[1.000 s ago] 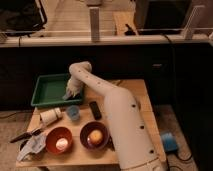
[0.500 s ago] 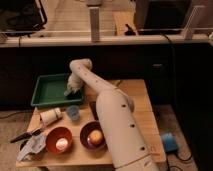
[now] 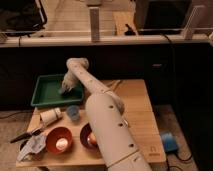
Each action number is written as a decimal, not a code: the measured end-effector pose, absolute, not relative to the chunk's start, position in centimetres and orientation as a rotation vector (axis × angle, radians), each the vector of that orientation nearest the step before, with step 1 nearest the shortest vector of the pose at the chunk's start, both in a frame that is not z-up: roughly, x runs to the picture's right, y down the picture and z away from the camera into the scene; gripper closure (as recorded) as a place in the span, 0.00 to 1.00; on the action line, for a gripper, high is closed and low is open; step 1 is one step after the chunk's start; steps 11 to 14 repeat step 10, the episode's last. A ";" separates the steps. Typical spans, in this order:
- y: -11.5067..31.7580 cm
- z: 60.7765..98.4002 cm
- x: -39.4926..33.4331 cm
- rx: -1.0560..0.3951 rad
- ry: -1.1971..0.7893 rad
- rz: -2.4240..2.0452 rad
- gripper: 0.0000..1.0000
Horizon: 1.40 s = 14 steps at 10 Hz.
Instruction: Wipe tray with sponge
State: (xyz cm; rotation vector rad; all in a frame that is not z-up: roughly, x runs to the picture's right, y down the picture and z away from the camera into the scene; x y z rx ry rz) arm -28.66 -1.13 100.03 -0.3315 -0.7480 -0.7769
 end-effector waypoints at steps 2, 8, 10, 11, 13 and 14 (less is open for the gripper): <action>-0.7 99.2 -31.0 -0.319 -0.795 -0.813 1.00; 3.2 96.3 -33.0 -0.363 -0.900 -0.900 1.00; 4.0 96.0 -32.1 -0.387 -0.894 -0.888 1.00; 4.0 96.0 -32.1 -0.387 -0.894 -0.888 1.00; 4.0 96.0 -32.1 -0.387 -0.894 -0.888 1.00; 4.0 96.0 -32.1 -0.387 -0.894 -0.888 1.00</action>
